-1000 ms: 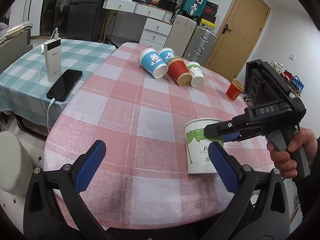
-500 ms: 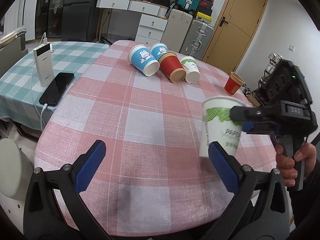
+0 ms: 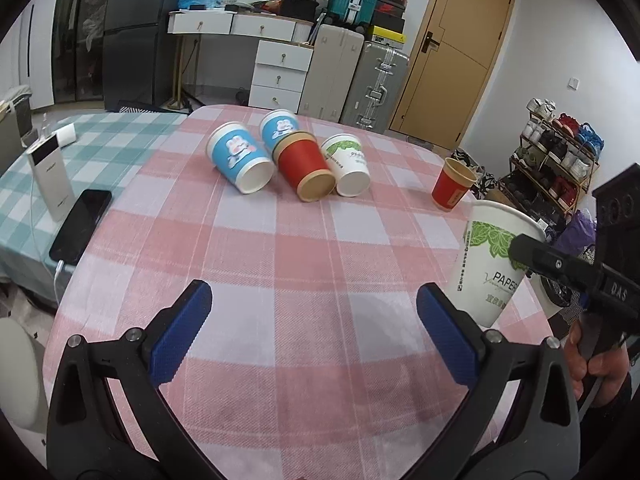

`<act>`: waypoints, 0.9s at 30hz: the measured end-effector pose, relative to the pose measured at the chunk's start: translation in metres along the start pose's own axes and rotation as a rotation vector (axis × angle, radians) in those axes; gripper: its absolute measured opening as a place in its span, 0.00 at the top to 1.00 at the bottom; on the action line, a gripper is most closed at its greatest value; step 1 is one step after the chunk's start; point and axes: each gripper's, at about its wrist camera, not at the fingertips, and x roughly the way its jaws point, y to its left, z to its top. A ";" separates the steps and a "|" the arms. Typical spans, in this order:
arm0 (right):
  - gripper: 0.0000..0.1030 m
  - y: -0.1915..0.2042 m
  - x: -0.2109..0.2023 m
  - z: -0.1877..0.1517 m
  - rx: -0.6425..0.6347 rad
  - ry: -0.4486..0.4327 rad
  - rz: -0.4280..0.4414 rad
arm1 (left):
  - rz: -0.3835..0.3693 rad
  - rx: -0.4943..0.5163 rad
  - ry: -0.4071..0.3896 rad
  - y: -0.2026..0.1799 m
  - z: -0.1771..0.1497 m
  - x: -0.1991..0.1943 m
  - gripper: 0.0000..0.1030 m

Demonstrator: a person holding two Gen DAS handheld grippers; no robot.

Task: Flip cup upright
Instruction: 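Lift the white cup with the right gripper and rotate it upright, then lower the upright white cup onto the table and open the right gripper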

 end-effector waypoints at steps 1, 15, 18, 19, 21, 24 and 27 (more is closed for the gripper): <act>0.39 0.001 -0.001 -0.001 -0.024 -0.014 -0.026 | -0.002 0.002 0.002 -0.003 0.003 0.003 0.01; 0.39 -0.011 0.030 -0.033 -0.096 0.024 -0.192 | -0.043 0.017 0.071 -0.025 0.010 0.055 0.01; 0.39 -0.012 0.029 -0.035 -0.110 0.006 -0.213 | -0.049 0.015 0.076 -0.025 0.009 0.061 0.01; 0.39 -0.013 0.029 -0.035 -0.110 0.001 -0.217 | -0.051 0.013 0.080 -0.025 0.009 0.064 0.01; 0.39 -0.014 0.030 -0.035 -0.109 -0.004 -0.220 | -0.052 0.010 0.088 -0.024 0.008 0.067 0.01; 0.39 -0.016 0.034 -0.036 -0.107 0.006 -0.231 | -0.050 0.009 0.097 -0.024 0.007 0.071 0.01; 0.39 -0.016 0.038 -0.036 -0.096 0.027 -0.230 | -0.051 0.007 0.102 -0.024 0.006 0.073 0.01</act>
